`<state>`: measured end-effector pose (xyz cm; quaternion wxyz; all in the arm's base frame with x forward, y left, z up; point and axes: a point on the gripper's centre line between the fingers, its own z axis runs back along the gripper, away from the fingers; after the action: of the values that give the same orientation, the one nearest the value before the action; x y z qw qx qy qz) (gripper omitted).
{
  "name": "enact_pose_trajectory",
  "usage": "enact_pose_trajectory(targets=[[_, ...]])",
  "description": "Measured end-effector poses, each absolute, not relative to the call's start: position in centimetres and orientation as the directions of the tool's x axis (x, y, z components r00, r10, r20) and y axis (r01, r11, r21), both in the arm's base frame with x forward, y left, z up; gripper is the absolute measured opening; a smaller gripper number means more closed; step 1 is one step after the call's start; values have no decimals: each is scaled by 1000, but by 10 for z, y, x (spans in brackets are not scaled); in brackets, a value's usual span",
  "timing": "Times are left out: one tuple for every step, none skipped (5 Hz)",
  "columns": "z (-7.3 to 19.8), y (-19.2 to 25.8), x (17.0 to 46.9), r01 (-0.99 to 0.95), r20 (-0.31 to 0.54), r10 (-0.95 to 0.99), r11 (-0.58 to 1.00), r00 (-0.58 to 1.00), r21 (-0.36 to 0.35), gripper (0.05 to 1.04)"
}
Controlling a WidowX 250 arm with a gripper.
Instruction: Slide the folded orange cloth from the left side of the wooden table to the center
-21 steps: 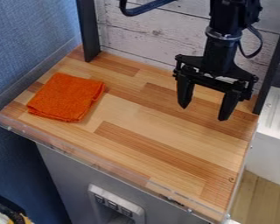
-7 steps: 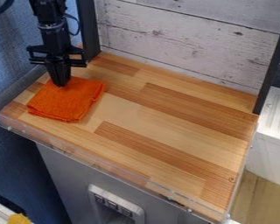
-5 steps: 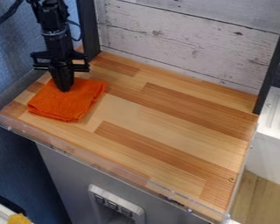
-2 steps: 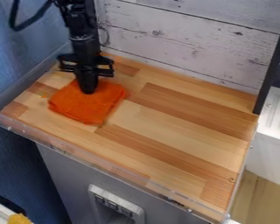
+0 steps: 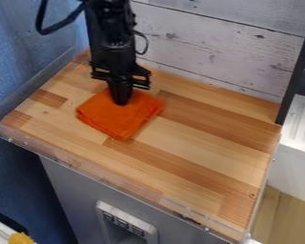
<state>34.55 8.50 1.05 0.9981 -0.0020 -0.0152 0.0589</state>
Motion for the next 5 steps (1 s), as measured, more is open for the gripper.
enact_pose_trajectory(targets=[[11, 67, 351, -74, 34, 74, 997, 997, 2, 59], [12, 49, 355, -35, 29, 35, 999, 999, 2, 59], [11, 44, 358, -24, 23, 24, 1000, 999, 5, 85], [14, 37, 359, -5, -4, 5, 1000, 1000, -2, 241], [19, 25, 358, 10, -39, -10, 1000, 999, -7, 501]])
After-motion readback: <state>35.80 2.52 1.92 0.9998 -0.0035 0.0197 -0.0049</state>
